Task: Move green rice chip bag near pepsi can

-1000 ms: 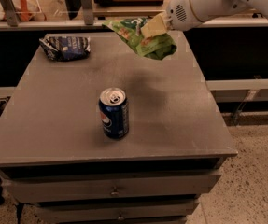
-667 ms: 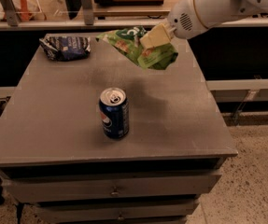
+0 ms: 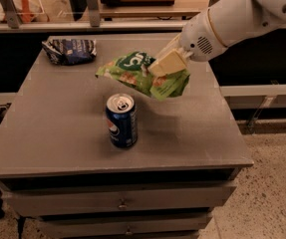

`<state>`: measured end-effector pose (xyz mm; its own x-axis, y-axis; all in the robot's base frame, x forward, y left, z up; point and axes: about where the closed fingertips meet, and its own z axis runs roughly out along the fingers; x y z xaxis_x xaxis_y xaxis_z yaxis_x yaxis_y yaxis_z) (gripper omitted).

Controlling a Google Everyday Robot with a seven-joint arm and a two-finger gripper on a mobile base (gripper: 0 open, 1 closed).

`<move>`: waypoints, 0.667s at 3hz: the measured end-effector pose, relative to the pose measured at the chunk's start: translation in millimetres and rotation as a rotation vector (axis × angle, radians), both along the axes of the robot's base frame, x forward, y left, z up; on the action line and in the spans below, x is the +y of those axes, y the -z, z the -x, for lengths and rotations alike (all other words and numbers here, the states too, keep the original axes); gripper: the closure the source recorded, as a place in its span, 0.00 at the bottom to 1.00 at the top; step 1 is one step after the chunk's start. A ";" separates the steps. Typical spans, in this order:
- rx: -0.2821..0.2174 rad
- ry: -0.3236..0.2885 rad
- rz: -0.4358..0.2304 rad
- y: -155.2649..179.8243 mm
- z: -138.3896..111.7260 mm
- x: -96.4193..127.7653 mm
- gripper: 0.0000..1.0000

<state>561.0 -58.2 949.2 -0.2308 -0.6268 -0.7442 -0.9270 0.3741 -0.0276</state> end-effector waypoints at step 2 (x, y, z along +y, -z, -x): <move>0.006 -0.037 0.043 21.2 16.5 -5.7 0.59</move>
Offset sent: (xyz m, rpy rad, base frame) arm -0.0206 -0.0166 -0.0312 -0.0670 0.0078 0.0343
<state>544.5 -63.9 927.9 -0.2112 -0.6666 -0.7149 -0.9404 0.3380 -0.0374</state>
